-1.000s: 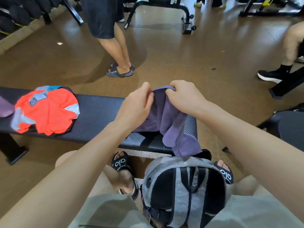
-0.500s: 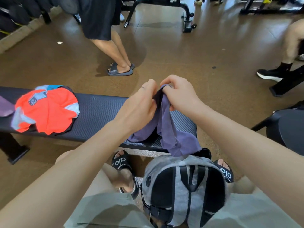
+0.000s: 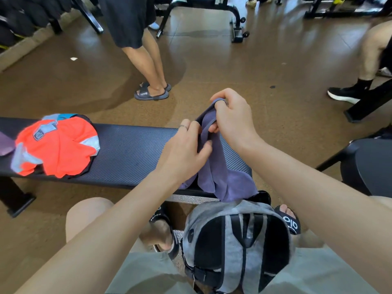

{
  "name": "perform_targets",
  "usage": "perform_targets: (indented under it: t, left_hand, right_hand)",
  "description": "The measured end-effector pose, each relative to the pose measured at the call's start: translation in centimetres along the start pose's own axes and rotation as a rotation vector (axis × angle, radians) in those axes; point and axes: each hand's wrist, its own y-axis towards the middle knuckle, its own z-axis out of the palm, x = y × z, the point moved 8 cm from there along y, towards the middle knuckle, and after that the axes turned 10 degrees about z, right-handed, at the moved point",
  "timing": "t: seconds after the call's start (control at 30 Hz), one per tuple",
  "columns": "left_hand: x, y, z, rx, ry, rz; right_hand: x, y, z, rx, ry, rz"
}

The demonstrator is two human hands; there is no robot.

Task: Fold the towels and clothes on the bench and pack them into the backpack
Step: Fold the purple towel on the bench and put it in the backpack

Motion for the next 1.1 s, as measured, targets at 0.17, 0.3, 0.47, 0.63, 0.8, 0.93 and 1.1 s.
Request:
perform_targets:
  t: [0.17,0.3,0.47,0.63,0.8,0.93,1.1]
  left_hand:
    - [0.8,0.2,0.8,0.018,0.111,-0.059]
    - [2.0,-0.3,1.7,0.100,0.196,-0.128]
    - [5.0,-1.8,1.8,0.178,0.342,-0.155]
    - [9.2,-3.3,0.3,0.218,0.411,-0.198]
    - [7.3,-2.6,-0.6,0.205,0.285,0.029]
    - [2.5,-1.4,0.5,0.171,-0.066,0.077]
    - [-1.8,0.6,-0.3,-0.027,-0.270,0.172]
  right_hand:
    - [0.4,-1.0,-0.5,-0.008,0.082,-0.031]
    - [1.1,-1.5,-1.2,-0.068,0.098,-0.101]
    - [1.3,-0.5,-4.0,-0.209,0.103,-0.138]
    - [0.5,1.9,-8.2,-0.378,0.143,-0.063]
    - [-0.3,2.8,-7.1,-0.254,0.228,0.054]
    - [1.1,1.0,-3.2,-0.079,0.203,-0.020]
    - [2.1,-0.1,-1.8,-0.008,0.110,-0.122]
